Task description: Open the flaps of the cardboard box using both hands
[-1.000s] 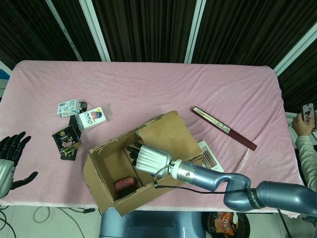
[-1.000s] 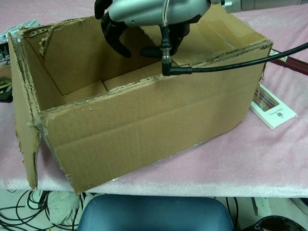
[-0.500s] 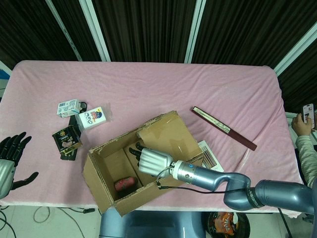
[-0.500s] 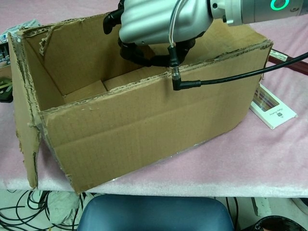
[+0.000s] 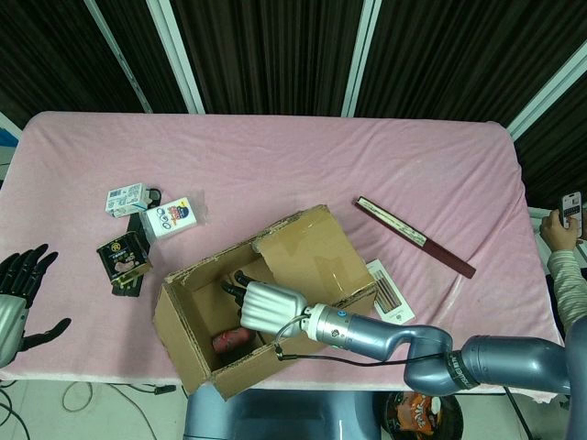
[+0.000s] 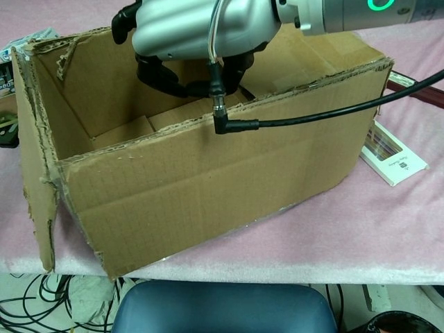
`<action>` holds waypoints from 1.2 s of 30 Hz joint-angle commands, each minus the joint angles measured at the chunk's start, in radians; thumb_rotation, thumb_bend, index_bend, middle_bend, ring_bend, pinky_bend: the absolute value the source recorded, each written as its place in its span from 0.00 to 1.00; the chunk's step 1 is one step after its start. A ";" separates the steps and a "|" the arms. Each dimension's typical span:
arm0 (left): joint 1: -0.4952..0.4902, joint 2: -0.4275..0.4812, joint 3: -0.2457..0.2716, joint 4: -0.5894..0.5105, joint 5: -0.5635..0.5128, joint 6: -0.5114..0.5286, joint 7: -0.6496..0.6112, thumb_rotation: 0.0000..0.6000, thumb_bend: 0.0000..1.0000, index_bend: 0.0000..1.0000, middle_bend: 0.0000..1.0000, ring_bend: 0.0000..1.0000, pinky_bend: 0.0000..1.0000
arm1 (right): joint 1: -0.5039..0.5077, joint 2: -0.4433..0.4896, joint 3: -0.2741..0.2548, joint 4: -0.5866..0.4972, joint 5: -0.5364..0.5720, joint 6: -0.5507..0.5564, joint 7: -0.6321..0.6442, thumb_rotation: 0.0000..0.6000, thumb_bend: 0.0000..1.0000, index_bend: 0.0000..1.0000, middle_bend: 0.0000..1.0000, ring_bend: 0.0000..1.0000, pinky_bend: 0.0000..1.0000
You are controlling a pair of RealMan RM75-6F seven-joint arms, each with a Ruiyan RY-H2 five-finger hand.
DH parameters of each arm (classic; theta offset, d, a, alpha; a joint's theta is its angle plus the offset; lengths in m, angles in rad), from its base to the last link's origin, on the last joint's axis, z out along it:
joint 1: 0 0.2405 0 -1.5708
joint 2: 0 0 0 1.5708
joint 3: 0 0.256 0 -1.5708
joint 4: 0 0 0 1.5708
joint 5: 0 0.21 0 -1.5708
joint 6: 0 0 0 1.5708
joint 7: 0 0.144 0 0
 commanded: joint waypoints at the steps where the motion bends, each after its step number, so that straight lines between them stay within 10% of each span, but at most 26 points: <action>1: -0.001 0.002 0.001 0.002 -0.003 -0.002 -0.006 1.00 0.13 0.00 0.00 0.00 0.05 | 0.001 -0.018 -0.017 0.014 0.011 -0.003 -0.024 1.00 0.57 0.54 0.48 0.12 0.24; 36: -0.002 0.014 0.016 -0.013 0.019 0.017 -0.022 1.00 0.13 0.00 0.00 0.00 0.05 | 0.023 0.093 -0.057 -0.147 0.289 0.163 -0.586 1.00 0.54 0.47 0.54 0.12 0.23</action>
